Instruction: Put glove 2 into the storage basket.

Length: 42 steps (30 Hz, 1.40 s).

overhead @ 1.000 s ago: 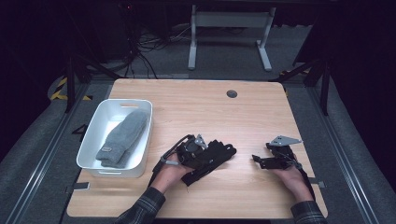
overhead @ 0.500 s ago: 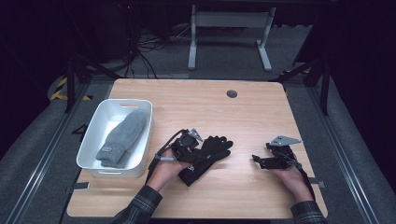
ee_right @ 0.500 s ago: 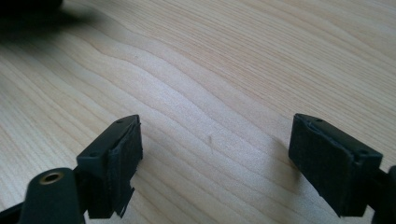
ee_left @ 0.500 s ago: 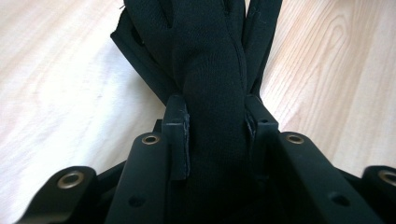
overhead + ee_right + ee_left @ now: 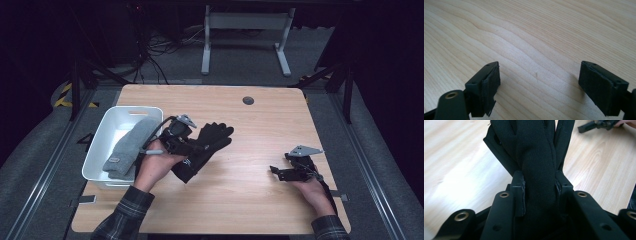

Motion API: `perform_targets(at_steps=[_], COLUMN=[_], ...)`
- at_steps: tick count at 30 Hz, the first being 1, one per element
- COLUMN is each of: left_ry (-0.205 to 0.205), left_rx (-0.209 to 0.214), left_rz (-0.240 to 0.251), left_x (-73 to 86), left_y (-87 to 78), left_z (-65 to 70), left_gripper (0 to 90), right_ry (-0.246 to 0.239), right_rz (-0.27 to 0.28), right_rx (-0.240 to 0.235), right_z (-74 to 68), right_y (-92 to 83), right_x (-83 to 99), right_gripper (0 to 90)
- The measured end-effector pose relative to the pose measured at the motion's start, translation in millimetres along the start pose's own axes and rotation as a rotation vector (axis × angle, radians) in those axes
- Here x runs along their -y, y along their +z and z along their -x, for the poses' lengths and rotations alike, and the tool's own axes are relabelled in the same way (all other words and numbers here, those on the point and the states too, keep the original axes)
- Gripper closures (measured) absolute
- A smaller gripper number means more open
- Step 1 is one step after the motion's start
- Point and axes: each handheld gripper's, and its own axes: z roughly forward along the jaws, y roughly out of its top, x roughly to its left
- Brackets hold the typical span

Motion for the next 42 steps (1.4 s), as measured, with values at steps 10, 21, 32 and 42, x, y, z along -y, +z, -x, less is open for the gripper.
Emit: perform_targets(at_steps=[10, 21, 32, 42], left_ry=[-0.096, -0.228, -0.336, -0.346], left_rx=[-0.099, -0.191, -0.21, -0.287], left_rz=[0.008, -0.018, -0.069, -0.026], left_x=[21.2, 69.2, 105.5, 107.8], left_y=[-57.7, -91.8, -80.0, -82.1], left_z=[-47.2, -98.2, -130.8, -134.5], left_gripper=[68.3, 68.2, 66.6, 22.9], right_ry=[0.0, 0.001, 0.002, 0.003], right_rz=[0.0, 0.0, 0.0, 0.0], right_rx=[0.0, 0.002, 0.002, 0.002], right_z=[-0.1, -0.3, -0.3, -0.3], right_y=[0.0, 0.0, 0.0, 0.1], right_x=[0.0, -0.1, -0.1, -0.1], right_gripper=[18.1, 18.0, 18.0, 18.0])
